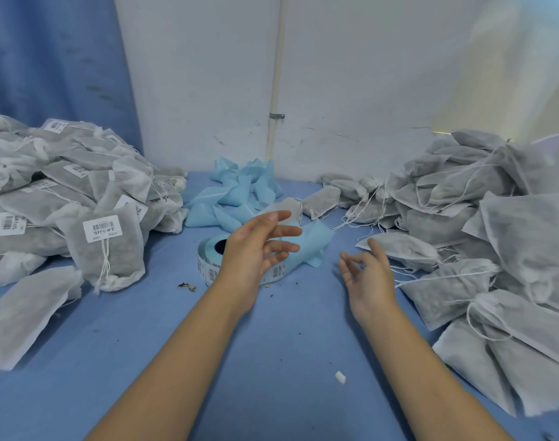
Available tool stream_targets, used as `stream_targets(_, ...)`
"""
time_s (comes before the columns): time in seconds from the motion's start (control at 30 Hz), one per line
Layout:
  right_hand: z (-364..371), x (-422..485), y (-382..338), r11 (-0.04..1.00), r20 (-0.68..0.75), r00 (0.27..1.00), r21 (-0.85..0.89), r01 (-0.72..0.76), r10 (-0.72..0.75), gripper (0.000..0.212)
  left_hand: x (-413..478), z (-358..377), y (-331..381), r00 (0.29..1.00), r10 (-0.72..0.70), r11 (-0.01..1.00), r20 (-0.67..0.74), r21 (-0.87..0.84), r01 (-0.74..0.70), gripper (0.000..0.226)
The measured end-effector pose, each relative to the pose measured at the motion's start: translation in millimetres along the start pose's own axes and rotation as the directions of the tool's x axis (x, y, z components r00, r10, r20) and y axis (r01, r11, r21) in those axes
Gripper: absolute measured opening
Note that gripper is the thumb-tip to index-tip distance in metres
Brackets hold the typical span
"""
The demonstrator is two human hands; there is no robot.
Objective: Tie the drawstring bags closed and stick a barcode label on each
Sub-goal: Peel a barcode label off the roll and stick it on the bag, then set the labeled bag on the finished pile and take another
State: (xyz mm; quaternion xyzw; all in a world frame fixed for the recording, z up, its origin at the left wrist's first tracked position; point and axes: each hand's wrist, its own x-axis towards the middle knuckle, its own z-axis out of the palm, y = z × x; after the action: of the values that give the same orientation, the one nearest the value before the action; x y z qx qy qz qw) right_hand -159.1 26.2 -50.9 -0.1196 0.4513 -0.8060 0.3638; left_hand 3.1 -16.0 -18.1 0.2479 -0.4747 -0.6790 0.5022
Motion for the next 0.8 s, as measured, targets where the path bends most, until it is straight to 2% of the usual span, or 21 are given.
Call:
stream_targets(0.17,-16,21,-15,0.996,-0.046,0.998,0.089,-0.028,0.033,0.058,-4,9,-6,1.0,-0.023,0.997,0.022,0.068,0.021,0.02)
stream_targets(0.3,-25,28,-18,0.982,-0.064,0.996,0.182,-0.054,0.067,0.052,-6,11,-8,0.999,-0.041,0.995,0.028,0.089,0.039,0.02)
stream_targets(0.5,-25,24,-15,0.987,-0.055,0.998,0.162,0.0,0.009,0.058,-7,9,-13,0.997,-0.073,0.986,0.013,0.152,0.07,0.022)
stream_targets(0.7,-11,7,-11,0.989,0.094,0.995,0.143,-0.026,0.012,0.049,-7,9,-15,0.995,-0.097,0.976,-0.004,0.194,0.096,0.022)
stream_targets(0.8,3,-8,-7,0.99,0.216,0.975,0.121,-0.078,0.051,0.041,-7,11,-15,0.993,-0.111,0.985,-0.048,0.128,0.117,0.015)
